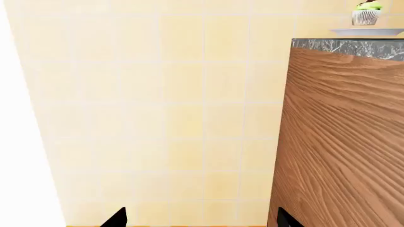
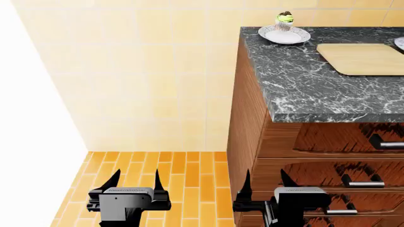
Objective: From the different types of pastries on the counter, select a croissant and place it on the cutting board. Then retrieve a jar of jam from the cabinet and place it alongside the croissant on the cutting board.
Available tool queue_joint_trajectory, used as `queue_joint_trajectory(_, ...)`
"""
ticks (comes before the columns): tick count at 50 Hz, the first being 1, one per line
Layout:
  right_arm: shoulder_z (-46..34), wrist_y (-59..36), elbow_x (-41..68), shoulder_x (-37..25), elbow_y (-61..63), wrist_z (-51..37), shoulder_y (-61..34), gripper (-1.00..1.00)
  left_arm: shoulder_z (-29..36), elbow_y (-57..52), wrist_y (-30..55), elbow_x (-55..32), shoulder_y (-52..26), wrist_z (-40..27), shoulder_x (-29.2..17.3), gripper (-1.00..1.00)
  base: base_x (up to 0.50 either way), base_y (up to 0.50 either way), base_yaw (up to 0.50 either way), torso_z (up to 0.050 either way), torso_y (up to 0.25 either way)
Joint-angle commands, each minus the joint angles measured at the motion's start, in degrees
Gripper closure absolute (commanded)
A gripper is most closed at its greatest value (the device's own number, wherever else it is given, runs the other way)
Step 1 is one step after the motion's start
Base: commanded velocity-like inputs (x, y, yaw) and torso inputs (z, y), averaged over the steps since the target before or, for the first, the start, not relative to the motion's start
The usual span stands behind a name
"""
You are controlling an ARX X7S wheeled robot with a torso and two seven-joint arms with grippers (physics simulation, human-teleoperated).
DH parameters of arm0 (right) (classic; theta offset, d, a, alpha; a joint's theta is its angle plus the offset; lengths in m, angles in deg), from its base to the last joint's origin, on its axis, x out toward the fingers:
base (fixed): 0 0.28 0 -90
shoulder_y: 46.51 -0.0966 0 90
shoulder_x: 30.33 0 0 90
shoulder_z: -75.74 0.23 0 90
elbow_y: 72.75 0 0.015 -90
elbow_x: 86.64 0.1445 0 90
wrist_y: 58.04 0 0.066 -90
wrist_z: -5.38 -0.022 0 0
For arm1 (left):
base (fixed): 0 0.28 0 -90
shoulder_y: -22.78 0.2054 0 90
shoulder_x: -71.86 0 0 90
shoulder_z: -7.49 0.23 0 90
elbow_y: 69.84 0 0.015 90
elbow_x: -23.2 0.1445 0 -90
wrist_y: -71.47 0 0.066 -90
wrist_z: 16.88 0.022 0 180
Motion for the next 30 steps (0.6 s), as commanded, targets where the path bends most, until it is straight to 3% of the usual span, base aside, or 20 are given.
queue_joint_trajectory(1, -1.10, -0.07, 0.93, -0.87, -0.07, -1.18, -0.07, -1.00, 1.02, 0.06, 0.08, -0.97, -0.10, -0.96, -0.94, -1.00, 0.00, 0.00, 0.00, 0.000, 0.000)
queue_joint_trajectory(11, -2.86, -0.82, 3.05, -2.44, -0.44, -3.30, -0.58, -1.00, 2.97, 0.40, 0.81, -2.87, -0.71, -2.13, -2.81, -1.00, 0.00, 0.00, 0.00, 0.000, 0.000)
queue_joint_trajectory(30, -4.72, -0.95, 5.13, -4.01, -0.72, -5.33, -1.19, -1.00, 5.13, 0.05, 0.39, -3.82, 0.07, -4.13, -4.21, -1.00, -0.02, -0.50, 0.00, 0.000, 0.000)
